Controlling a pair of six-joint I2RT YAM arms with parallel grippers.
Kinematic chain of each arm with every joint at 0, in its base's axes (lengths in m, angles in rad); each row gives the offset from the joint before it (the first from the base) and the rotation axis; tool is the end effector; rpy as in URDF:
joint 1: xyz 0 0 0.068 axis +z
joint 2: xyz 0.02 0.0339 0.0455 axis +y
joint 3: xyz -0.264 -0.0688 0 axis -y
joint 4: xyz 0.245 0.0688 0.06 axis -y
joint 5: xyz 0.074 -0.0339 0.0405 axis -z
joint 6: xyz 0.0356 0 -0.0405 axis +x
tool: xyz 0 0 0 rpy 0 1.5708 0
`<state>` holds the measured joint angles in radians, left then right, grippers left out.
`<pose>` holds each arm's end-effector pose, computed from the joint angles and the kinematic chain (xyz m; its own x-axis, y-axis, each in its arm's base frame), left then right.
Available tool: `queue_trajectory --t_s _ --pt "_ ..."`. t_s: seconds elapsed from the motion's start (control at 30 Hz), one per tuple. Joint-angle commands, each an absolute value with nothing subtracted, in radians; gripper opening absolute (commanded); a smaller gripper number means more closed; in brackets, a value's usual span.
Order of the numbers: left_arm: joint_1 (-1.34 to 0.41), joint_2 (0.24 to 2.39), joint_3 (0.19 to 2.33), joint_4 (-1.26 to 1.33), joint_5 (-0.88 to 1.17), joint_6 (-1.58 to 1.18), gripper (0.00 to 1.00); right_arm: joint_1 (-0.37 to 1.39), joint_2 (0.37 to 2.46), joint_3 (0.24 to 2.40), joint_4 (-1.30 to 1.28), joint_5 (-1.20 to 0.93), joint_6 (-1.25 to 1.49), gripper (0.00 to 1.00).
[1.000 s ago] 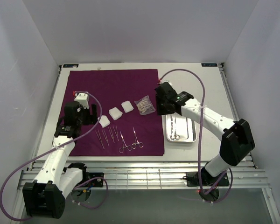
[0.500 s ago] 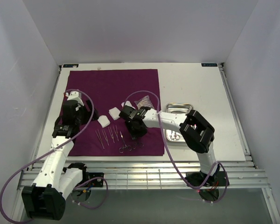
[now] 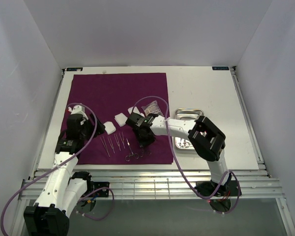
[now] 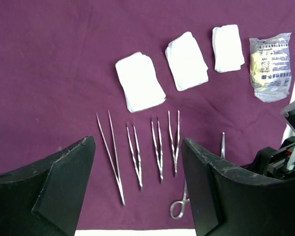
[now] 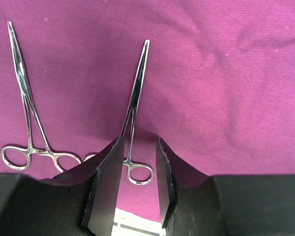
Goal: Prepare the surgical pack
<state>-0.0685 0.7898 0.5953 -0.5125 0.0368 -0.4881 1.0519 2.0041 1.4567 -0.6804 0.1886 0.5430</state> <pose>0.1689 -0.0129 0.2413 -0.6175 -0.4274 -0.6603 -0.2188 0.8997 -0.3777 0.2081 0.3509 0.1742 -0.8244 -0.4202 -0.3792 -0.4622 0.8865 0.0226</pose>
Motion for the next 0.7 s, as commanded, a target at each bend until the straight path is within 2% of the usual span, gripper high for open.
queue_trajectory --t_s 0.0,0.17,0.23,0.67 --pt "-0.066 0.773 0.610 -0.428 0.017 -0.369 0.81 1.065 2.011 1.485 -0.676 0.204 0.551 0.38" --pt "-0.066 0.781 0.617 -0.321 -0.098 -0.083 0.86 1.072 2.025 1.506 -0.678 0.189 0.548 0.36" --pt "-0.066 0.782 0.611 -0.316 -0.143 -0.066 0.86 1.074 2.025 1.532 -0.695 0.195 0.543 0.36" --pt "-0.066 0.775 0.609 -0.314 -0.086 -0.046 0.87 1.075 2.057 1.505 -0.706 0.203 0.566 0.35"
